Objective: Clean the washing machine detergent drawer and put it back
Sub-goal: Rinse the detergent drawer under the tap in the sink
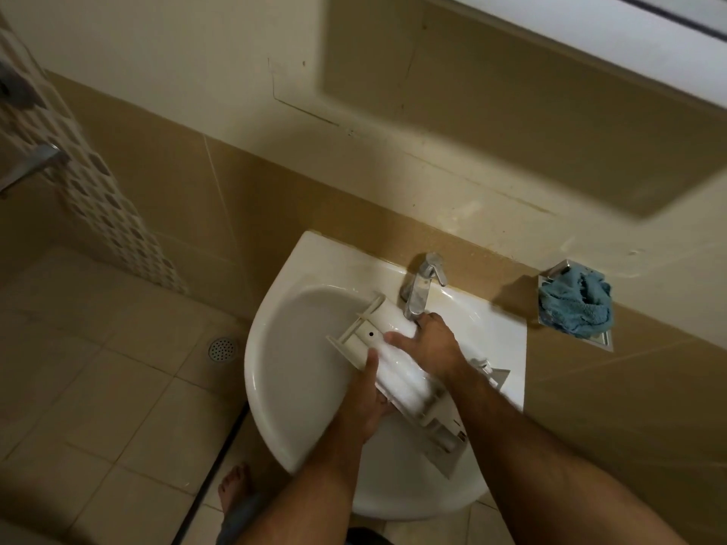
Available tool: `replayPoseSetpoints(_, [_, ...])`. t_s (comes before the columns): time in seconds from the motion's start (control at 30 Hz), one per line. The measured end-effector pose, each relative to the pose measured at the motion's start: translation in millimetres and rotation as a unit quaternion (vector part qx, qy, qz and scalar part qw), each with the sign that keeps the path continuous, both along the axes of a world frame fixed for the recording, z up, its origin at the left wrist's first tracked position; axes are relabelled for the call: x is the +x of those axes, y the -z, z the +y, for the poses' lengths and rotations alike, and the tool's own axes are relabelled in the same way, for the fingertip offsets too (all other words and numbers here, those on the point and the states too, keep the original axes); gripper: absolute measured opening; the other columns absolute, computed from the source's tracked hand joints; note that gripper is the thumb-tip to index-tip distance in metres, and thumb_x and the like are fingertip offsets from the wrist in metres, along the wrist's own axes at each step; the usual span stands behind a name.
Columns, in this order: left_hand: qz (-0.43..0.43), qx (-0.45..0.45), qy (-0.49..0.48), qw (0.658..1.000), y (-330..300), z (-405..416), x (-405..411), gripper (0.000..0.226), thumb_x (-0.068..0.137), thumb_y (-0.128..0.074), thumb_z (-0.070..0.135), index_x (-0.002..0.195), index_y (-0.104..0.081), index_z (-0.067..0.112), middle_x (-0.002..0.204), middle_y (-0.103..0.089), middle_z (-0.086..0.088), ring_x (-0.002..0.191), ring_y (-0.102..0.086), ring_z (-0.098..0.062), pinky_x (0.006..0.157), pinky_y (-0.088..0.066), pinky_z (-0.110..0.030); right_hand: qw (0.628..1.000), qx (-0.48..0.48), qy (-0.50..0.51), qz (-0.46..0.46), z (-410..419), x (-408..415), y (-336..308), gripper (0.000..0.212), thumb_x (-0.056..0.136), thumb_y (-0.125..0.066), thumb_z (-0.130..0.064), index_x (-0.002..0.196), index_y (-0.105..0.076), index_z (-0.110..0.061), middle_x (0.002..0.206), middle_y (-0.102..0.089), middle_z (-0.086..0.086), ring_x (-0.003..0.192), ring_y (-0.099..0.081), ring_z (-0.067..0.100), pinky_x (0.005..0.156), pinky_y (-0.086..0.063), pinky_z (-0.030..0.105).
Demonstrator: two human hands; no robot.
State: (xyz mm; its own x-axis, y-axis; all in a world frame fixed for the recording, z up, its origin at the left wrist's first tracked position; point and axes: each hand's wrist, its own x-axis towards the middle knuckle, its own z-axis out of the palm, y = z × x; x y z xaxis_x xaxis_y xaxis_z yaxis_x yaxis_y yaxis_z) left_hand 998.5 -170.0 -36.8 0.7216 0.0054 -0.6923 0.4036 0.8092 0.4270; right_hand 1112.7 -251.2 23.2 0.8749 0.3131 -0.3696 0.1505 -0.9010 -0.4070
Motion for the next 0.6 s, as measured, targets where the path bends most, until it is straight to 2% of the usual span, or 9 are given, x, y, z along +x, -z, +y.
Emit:
replayPoseSetpoints(0.07, [-0.06, 0.003, -0.01, 0.998, 0, 1, 0, 0.055, 0.093, -0.043, 0.053, 0.126, -0.056, 0.01, 0.117, -0.066, -0.015, 0.103, -0.067, -0.028, 0.085, -0.058, -0.042, 0.998, -0.028, -0.011, -0.064, -1, -4, 0, 0.075, 0.074, -0.058, -0.076, 0.121, -0.061, -0.017, 0.113, -0.065, 0.007, 0.102, -0.058, 0.025, 0.088, -0.051, 0.038])
replayPoseSetpoints(0.1, [-0.079, 0.002, -0.014, 0.997, 0, 1, -1, 0.059, 0.091, -0.041, 0.052, 0.13, -0.054, 0.01, 0.12, -0.064, -0.017, 0.107, -0.065, -0.03, 0.092, -0.054, -0.045, 0.992, -0.06, -0.025, -0.107, -3, -8, 1, 0.076, 0.075, -0.054, -0.078, 0.121, -0.061, -0.018, 0.112, -0.065, 0.005, 0.104, -0.057, 0.026, 0.087, -0.051, 0.039])
replayPoseSetpoints(0.17, [-0.078, 0.003, -0.029, 0.997, -2, 1, -2, 0.064, 0.091, -0.041, 0.052, 0.138, -0.049, 0.009, 0.132, -0.059, -0.02, 0.121, -0.058, -0.035, 0.108, -0.042, -0.052, 0.983, -0.095, -0.044, -0.15, -6, -17, 3, 0.075, 0.08, -0.047, -0.078, 0.126, -0.058, -0.02, 0.115, -0.065, 0.004, 0.107, -0.057, 0.027, 0.086, -0.051, 0.039])
replayPoseSetpoints(0.2, [-0.069, 0.011, -0.046, 0.996, -2, 1, -3, 0.064, 0.093, -0.041, 0.051, 0.14, -0.047, 0.007, 0.135, -0.058, -0.021, 0.125, -0.056, -0.036, 0.111, -0.039, -0.054, 0.979, -0.119, -0.051, -0.156, -8, -20, 4, 0.075, 0.082, -0.042, -0.079, 0.127, -0.056, -0.02, 0.116, -0.065, 0.004, 0.107, -0.058, 0.027, 0.086, -0.049, 0.04])
replayPoseSetpoints(0.33, [-0.047, 0.055, -0.148, 0.986, -3, 9, 3, 0.057, 0.099, -0.044, 0.043, 0.14, -0.047, 0.004, 0.135, -0.058, -0.022, 0.124, -0.057, -0.035, 0.108, -0.042, -0.053, 0.952, -0.229, -0.082, -0.183, -17, -25, 4, 0.083, 0.082, -0.023, -0.083, 0.131, -0.053, -0.023, 0.121, -0.064, 0.003, 0.111, -0.059, 0.028, 0.095, -0.04, 0.046])
replayPoseSetpoints(0.5, [-0.015, 0.086, -0.197, 0.976, -6, 22, 13, 0.054, 0.098, -0.052, 0.043, 0.135, -0.051, 0.004, 0.13, -0.061, -0.021, 0.12, -0.059, -0.037, 0.106, -0.043, -0.057, 0.96, -0.205, -0.085, -0.169, -30, -25, -1, 0.074, 0.083, -0.036, -0.079, 0.133, -0.052, -0.028, 0.122, -0.063, 0.001, 0.115, -0.055, 0.025, 0.099, -0.037, 0.042])
replayPoseSetpoints(0.6, [0.002, 0.134, -0.201, 0.97, -10, 23, 22, 0.059, 0.089, -0.061, 0.049, 0.132, -0.053, 0.009, 0.124, -0.065, -0.015, 0.112, -0.064, -0.028, 0.102, -0.049, -0.05, 0.967, -0.196, -0.051, -0.157, -32, -25, -7, 0.068, 0.081, -0.042, -0.078, 0.128, -0.055, -0.032, 0.114, -0.067, -0.002, 0.112, -0.058, 0.024, 0.104, -0.031, 0.048])
